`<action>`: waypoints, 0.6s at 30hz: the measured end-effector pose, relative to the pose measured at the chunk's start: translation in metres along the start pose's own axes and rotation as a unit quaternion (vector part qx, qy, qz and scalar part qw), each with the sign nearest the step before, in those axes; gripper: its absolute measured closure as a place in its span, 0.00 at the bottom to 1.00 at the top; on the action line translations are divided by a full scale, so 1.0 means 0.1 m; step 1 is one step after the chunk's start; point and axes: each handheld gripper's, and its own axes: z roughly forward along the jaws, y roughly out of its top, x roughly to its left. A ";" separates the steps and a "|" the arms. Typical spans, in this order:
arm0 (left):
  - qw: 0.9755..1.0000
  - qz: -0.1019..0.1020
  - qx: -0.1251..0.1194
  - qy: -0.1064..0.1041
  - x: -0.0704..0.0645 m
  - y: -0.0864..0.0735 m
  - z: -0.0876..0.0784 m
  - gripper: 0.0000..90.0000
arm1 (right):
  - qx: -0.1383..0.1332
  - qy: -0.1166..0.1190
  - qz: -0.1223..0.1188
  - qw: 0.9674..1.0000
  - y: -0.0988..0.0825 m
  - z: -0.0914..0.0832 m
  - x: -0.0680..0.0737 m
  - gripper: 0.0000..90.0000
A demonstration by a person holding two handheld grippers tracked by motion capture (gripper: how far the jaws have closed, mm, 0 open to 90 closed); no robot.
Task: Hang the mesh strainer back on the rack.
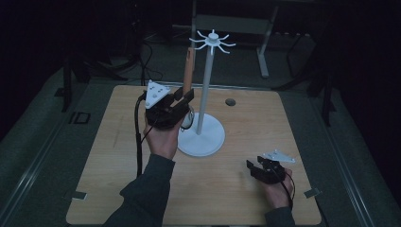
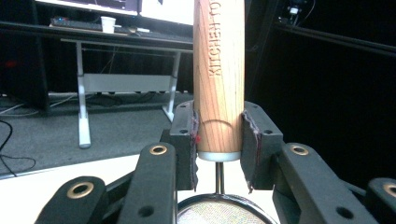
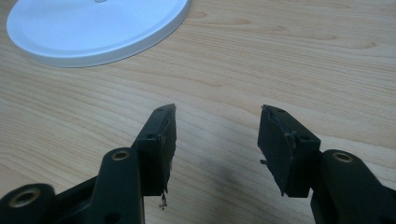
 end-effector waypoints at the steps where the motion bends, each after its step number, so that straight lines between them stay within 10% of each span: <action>1: 1.000 0.000 0.000 0.000 0.00 0.00 0.00 0.77 | 0.000 0.000 0.000 1.000 0.00 0.00 0.00 0.52; 18: 1.000 0.006 0.001 0.001 -0.01 0.06 0.04 0.77 | 0.000 0.000 0.000 1.000 0.00 0.00 0.00 0.52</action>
